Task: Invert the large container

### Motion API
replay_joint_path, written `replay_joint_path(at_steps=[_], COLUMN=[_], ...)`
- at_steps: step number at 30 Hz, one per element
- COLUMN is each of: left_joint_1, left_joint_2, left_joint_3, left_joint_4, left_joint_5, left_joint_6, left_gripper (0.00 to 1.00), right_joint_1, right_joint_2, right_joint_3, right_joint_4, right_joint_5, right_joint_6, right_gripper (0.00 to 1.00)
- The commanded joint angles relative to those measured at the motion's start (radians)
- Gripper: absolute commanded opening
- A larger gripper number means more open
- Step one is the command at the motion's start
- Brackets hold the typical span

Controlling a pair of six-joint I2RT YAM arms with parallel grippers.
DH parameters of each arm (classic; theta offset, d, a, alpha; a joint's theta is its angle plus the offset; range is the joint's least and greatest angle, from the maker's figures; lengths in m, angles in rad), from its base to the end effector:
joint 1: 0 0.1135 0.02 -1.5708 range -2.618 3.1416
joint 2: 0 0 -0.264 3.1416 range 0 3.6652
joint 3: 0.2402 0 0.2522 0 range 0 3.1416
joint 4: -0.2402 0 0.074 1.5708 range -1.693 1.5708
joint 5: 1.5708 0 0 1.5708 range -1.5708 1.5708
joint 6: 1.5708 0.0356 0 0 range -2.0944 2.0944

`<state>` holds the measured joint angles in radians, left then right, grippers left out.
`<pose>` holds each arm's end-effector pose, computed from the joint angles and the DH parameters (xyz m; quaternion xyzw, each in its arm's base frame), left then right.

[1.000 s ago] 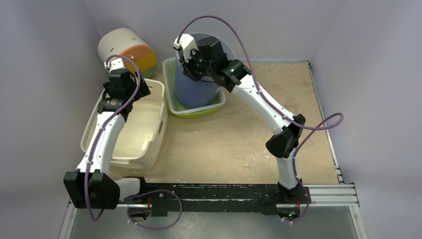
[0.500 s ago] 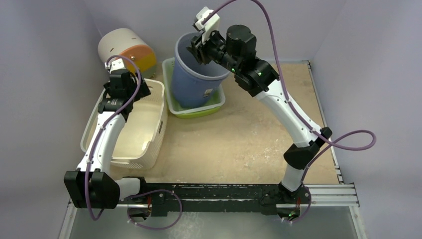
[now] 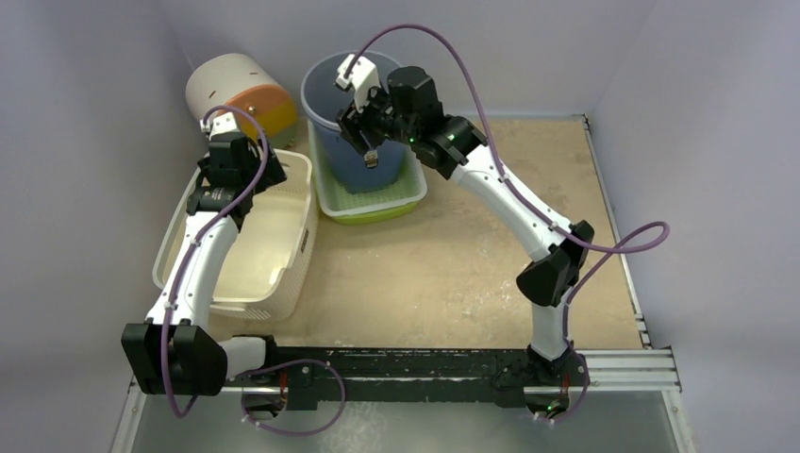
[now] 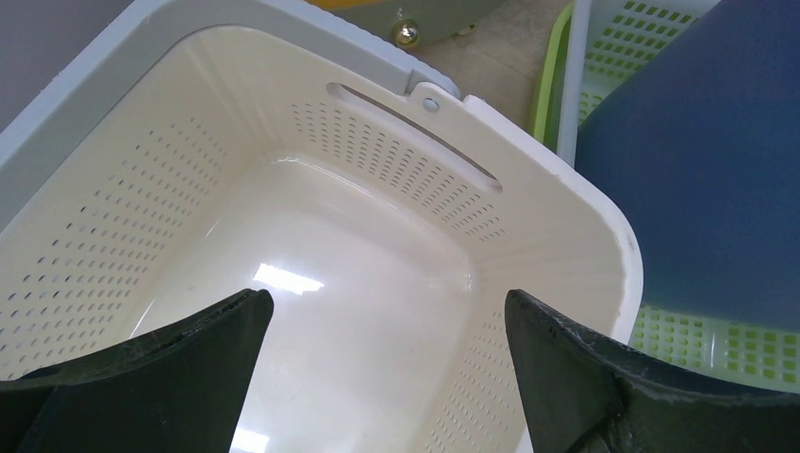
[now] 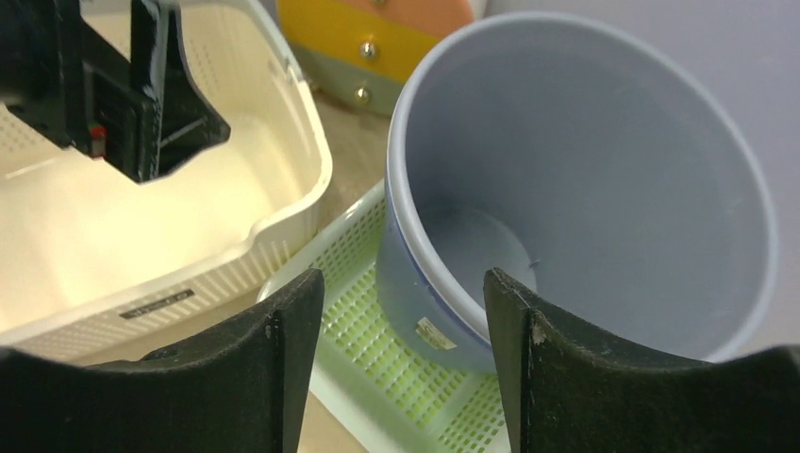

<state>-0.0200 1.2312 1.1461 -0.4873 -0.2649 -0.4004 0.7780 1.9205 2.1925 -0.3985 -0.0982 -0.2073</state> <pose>0.2725 0.0039 0.3427 -0.2266 0.8426 0.0144 0.4883 0.3101 0.3105 0.4713 -0.3831 0.6450 0.2212 0.6231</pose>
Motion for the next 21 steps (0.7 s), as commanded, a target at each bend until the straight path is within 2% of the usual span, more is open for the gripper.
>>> replay_joint_path(at_steps=[1, 15, 21], left_joint_1=[0.002, 0.002, 0.002], left_joint_2=[-0.006, 0.003, 0.010], left_joint_3=[0.005, 0.028, 0.031], left_joint_4=[0.036, 0.009, 0.000], left_joint_5=[0.012, 0.006, -0.002], left_joint_6=[0.016, 0.054, 0.066], left_gripper=[0.96, 0.96, 0.96], right_joint_1=[0.001, -0.014, -0.042], right_joint_2=[-0.005, 0.120, 0.143], right_joint_3=[0.005, 0.067, 0.090], right_joint_4=[0.019, 0.043, 0.047], right_joint_5=[-0.039, 0.000, 0.002], right_joint_6=[-0.039, -0.081, -0.047], right_gripper=[0.66, 0.66, 0.59])
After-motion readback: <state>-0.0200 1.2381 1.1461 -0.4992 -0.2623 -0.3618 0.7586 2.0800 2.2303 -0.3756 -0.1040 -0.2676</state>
